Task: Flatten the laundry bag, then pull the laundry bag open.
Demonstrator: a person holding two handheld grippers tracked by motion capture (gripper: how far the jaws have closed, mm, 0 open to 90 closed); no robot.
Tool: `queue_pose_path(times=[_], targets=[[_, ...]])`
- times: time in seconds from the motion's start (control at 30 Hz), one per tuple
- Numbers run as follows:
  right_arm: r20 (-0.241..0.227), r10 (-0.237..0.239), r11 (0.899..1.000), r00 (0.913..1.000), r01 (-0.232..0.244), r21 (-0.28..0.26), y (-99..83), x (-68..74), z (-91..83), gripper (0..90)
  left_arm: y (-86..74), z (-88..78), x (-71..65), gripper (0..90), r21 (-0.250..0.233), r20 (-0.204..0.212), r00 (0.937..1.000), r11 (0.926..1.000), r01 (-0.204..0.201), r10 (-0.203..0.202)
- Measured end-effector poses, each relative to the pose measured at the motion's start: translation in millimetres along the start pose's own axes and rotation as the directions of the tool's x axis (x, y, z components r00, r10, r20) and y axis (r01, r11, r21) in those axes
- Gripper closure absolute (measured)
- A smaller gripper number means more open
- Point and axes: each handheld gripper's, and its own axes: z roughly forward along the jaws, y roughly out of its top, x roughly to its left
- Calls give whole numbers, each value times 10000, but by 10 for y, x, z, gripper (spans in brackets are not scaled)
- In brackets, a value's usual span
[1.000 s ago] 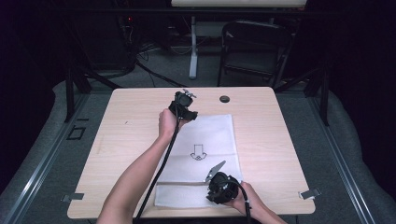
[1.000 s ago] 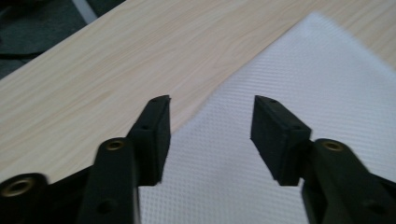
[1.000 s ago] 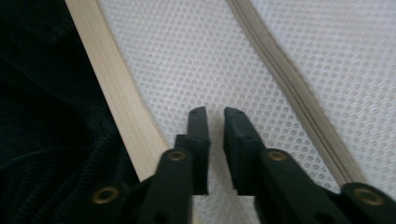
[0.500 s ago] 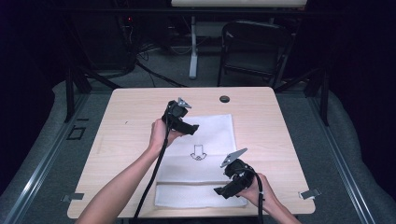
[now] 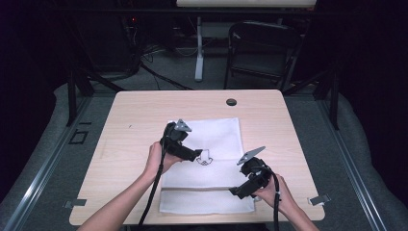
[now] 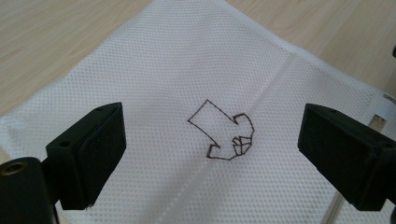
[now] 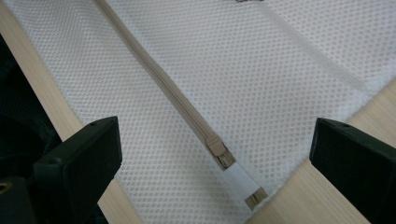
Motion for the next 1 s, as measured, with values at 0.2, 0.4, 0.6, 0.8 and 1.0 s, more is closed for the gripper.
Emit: queue_pose_path(times=[0.2,0.4,0.6,0.8,1.0], targets=[[308,337,9994,9990,-336,-39,-73,-80,-89,20,-57,-20,-106,71,164,105,9992,9991,-383,382],[442,353,9994,9984,-352,-29,-122,-123,-118,75,-92,-8,-173,70,240,267,9984,9985,-498,492],[596,283,9996,9978,-285,34,-117,-147,-114,154,-134,29,-237,73,257,360,9977,9980,-583,574],[638,237,9996,9977,-248,161,-141,-167,-91,308,-161,137,-345,69,409,533,9956,9961,-788,765],[486,285,9981,9984,-311,536,-164,-186,-2,597,-175,211,-456,77,525,725,9917,9925,-1100,1061]])
